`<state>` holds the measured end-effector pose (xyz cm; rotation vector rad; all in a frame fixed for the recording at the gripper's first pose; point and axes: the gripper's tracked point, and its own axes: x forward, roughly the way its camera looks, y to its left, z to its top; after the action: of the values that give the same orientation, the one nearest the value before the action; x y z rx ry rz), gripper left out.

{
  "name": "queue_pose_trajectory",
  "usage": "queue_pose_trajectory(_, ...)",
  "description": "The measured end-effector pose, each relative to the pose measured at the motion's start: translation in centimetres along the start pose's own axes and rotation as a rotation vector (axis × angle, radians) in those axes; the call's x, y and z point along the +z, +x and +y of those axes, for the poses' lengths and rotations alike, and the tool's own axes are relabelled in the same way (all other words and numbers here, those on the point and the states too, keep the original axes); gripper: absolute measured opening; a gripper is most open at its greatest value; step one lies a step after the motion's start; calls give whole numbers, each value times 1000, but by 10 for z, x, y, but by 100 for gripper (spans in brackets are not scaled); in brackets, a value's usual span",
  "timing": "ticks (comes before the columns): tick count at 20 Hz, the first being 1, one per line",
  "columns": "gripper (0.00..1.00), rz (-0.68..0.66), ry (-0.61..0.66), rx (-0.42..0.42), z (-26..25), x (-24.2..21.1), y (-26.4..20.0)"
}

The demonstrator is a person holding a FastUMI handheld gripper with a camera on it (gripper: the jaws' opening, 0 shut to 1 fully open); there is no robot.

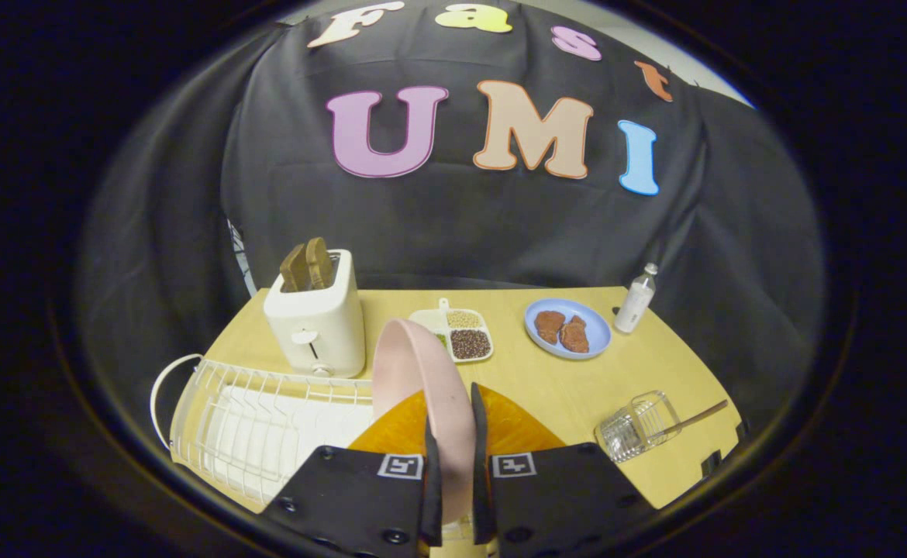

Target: Take the plate from the dish rack, then take the spoon from the basket and place it into the plate.

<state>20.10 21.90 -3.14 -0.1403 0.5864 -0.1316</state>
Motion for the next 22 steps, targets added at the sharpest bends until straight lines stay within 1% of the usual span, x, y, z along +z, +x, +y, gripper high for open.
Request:
queue_pose_trajectory(3,18,-30,-21,-18,0,6,-1)
queue_pose_trajectory(4,18,-48,-31,-36,-1,9,-2)
queue_pose_trajectory(5,18,-104,-48,-68,-8,23,-6)
queue_pose_trajectory(7,17,-170,-18,-52,-5,48,-20)
queue_pose_trajectory(9,17,-184,16,-24,-5,62,-35)
queue_pose_trajectory(12,17,-196,75,26,-21,72,-59)
queue_pose_trajectory(14,17,-213,100,37,-42,74,-77)
queue_pose_trajectory(16,17,-231,120,27,-76,70,-95)
queue_pose_trajectory(19,17,-250,154,-33,-136,52,-118)
queue_pose_trajectory(22,17,-225,190,-90,-185,12,-133)
